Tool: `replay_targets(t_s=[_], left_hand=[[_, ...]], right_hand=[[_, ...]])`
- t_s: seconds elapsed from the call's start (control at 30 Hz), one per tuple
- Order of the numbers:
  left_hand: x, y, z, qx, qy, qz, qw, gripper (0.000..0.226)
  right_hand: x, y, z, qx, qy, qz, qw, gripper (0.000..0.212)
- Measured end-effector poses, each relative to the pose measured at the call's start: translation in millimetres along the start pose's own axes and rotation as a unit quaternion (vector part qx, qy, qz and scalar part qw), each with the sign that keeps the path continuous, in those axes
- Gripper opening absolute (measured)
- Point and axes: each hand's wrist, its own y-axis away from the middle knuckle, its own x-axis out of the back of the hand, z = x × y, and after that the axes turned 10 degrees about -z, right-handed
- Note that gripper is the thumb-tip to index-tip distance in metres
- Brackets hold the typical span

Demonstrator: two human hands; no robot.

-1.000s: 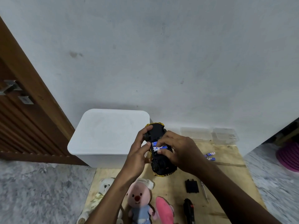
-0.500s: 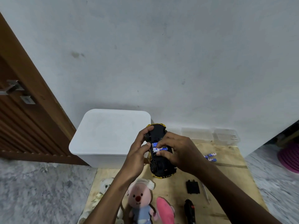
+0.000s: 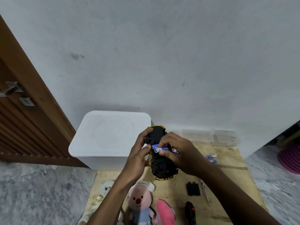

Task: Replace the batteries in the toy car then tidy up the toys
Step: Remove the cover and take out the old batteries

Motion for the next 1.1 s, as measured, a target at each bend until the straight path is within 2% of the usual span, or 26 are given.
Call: replay_targets(t_s=[0.07,0.13,0.17,0.23,0.3,0.4,0.47,0.57,0.63,0.7,0.8,0.87,0.93,1.1], left_hand=[[0.7,-0.3,-0.3,-0.002,-0.003,0.003,1.000,0.053],[1.5,-0.7,-1.1,-0.002,-0.003,0.007,1.000,0.053],[2.0,-0.8,-1.3,-0.001,-0.001,0.007,1.000,0.053],[2.6,-0.9,-1.5,0.001,-0.002,0.009,1.000,0.052],[3.2,-1.4,-1.3,0.002,-0.004,0.010,1.000,0.052],[3.3,-2.2,-0.5,0.002,-0.003,0.010,1.000,0.052],[3.0,-2.5,-0.2,0.002,-0.003,0.011,1.000,0.052],[3.0,-2.4,-1.4,0.001,0.000,0.012,1.000,0.053],[2.6,-2.1,-1.2,0.000,-0.001,0.012,1.000,0.053],[1.9,-1.9,-0.1,-0.001,-0.001,0.012,1.000,0.053],[1.3,-2.0,1.4,-0.006,-0.005,0.012,1.000,0.053],[1.1,-2.6,2.6,-0.010,-0.010,0.012,1.000,0.053],[0.5,-2.7,3.7,-0.011,-0.013,0.012,1.000,0.054],[-0.2,-2.5,2.0,-0.014,-0.006,0.014,1.000,0.053]], right_hand=[[2.6,1.3,-4.0,-0.022,-0.063,0.031,0.997,0.008],[6.0,1.8,-10.3,-0.053,-0.179,0.097,0.978,0.009],[7.6,1.8,-13.3,-0.076,-0.273,0.125,0.951,0.016],[10.8,2.4,-18.0,-0.126,-0.452,0.154,0.869,0.037],[14.0,1.8,-20.1,-0.158,-0.555,0.165,0.800,0.041],[18.1,-0.5,-24.3,-0.181,-0.634,0.175,0.731,0.029],[19.4,-2.0,-27.3,-0.201,-0.659,0.181,0.702,0.023],[16.4,-3.7,-27.4,-0.246,-0.671,0.196,0.672,0.035],[13.0,-4.3,-26.1,-0.281,-0.643,0.204,0.682,0.043],[9.4,-3.4,-24.9,-0.298,-0.586,0.193,0.729,0.046],[2.4,-0.4,-23.3,-0.281,-0.411,0.178,0.849,0.043],[-2.7,1.4,-21.2,-0.242,-0.233,0.190,0.923,0.023],[-8.5,2.6,-19.5,-0.210,-0.135,0.194,0.949,0.010],[-16.5,4.9,-19.9,-0.201,-0.081,0.204,0.955,0.018]])
